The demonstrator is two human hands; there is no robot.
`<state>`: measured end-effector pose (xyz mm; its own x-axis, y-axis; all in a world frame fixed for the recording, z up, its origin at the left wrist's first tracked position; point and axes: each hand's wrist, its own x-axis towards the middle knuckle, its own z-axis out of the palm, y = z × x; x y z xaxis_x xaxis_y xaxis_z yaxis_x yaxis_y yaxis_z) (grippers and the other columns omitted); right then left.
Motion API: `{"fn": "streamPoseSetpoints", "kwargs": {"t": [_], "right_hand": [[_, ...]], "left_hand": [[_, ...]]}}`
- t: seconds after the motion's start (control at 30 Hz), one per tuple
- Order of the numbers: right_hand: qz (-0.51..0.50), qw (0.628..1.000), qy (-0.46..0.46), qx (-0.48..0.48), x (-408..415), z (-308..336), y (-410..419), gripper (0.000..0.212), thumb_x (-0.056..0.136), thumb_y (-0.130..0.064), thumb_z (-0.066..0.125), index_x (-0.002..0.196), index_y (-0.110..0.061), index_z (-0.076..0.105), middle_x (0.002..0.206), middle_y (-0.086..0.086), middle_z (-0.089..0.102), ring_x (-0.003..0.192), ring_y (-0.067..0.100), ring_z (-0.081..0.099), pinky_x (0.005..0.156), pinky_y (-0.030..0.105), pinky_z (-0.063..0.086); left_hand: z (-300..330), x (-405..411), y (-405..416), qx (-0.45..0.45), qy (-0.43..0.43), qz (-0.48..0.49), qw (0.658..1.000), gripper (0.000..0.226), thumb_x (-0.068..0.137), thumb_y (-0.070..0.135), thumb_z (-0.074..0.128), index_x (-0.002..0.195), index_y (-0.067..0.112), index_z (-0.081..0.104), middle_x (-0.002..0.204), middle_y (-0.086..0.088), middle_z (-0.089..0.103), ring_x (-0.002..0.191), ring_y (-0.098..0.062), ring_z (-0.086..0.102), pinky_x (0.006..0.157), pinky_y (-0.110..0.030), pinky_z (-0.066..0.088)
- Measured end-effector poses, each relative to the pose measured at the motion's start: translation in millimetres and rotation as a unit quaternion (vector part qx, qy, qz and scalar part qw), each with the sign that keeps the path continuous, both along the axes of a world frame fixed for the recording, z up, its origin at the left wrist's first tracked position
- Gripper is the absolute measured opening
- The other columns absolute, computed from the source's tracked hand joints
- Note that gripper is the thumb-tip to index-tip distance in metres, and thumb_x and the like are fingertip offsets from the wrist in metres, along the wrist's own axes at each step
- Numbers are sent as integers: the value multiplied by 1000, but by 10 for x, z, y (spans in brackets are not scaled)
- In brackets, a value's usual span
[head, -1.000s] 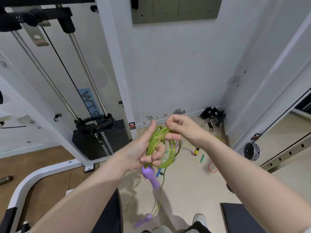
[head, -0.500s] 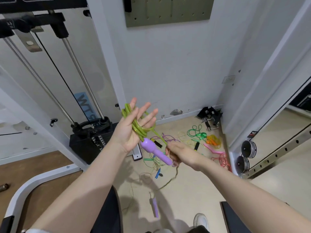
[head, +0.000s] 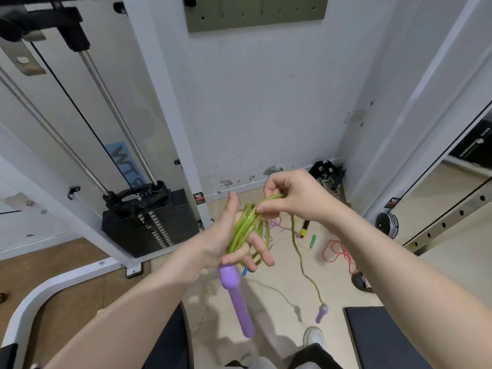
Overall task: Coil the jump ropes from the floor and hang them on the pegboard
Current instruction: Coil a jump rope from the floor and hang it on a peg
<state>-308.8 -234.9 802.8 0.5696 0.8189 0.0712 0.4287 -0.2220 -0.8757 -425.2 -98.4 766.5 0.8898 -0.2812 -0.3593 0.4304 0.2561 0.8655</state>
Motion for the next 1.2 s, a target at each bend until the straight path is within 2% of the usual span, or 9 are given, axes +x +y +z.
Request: {"fn": "streamPoseSetpoints", "kwargs": {"t": [0.17,0.4,0.5,0.63,0.77,0.87,0.93,1.0,1.2], "right_hand": [[-57,982,173,46,110,-433,84,38,88,-40,57,81,-3,57,72,13,58,65,23,50,60,29,41],[64,943,290,-147,-276,-870,-97,43,103,-33,24,72,-12,46,49,2,44,47,14,38,55,23,43],[134,945,217,-204,-312,-814,-70,23,99,-19,39,77,-20,48,59,5,48,50,15,43,55,24,40],[191,925,15,-329,-245,-568,27,4,90,-32,53,87,-33,55,61,0,58,47,15,53,53,21,46],[211,905,-93,-359,-188,-351,93,21,87,-37,58,97,-20,63,63,-2,55,44,14,55,58,26,47],[218,931,-95,-276,-182,-263,133,17,88,-17,57,99,-22,68,61,-3,51,42,4,46,51,18,39],[161,967,-101,-170,-120,-227,136,20,86,-7,58,96,-19,70,64,1,59,49,4,43,55,20,36],[87,994,-46,-53,-40,-211,124,15,81,-6,66,85,-20,67,64,-1,62,54,2,45,58,22,39],[5,991,120,53,50,-322,169,24,78,-9,70,66,-19,52,60,5,47,59,16,40,53,28,33]], "left_hand": [[166,36,72,-221,-155,-132,954,70,85,59,50,136,11,46,95,-17,72,27,-1,40,60,-21,56],[291,152,449,-195,-138,367,899,77,61,35,82,128,22,46,126,-21,58,33,0,45,59,-23,56],[6,220,528,-9,-82,442,893,63,91,17,56,145,22,24,146,-16,38,58,-10,68,65,-29,59],[-393,144,494,320,-58,307,894,72,91,15,58,148,23,16,148,0,33,79,-14,71,86,-36,55],[-468,118,349,454,-78,195,866,73,90,23,60,148,29,17,99,3,63,84,-12,70,92,-23,47],[-367,120,213,477,-95,142,862,61,93,27,54,146,25,24,101,-2,66,91,-24,67,75,-14,45],[-241,82,137,329,-33,163,930,51,92,51,37,132,20,44,79,-7,71,67,-31,64,57,-23,49],[-195,43,98,113,43,140,983,88,74,73,12,118,10,55,56,-14,65,36,-21,47,53,-27,43],[-115,-27,93,-192,-114,-131,966,77,85,67,40,120,1,57,48,8,58,25,-13,19,50,-14,43]]}}
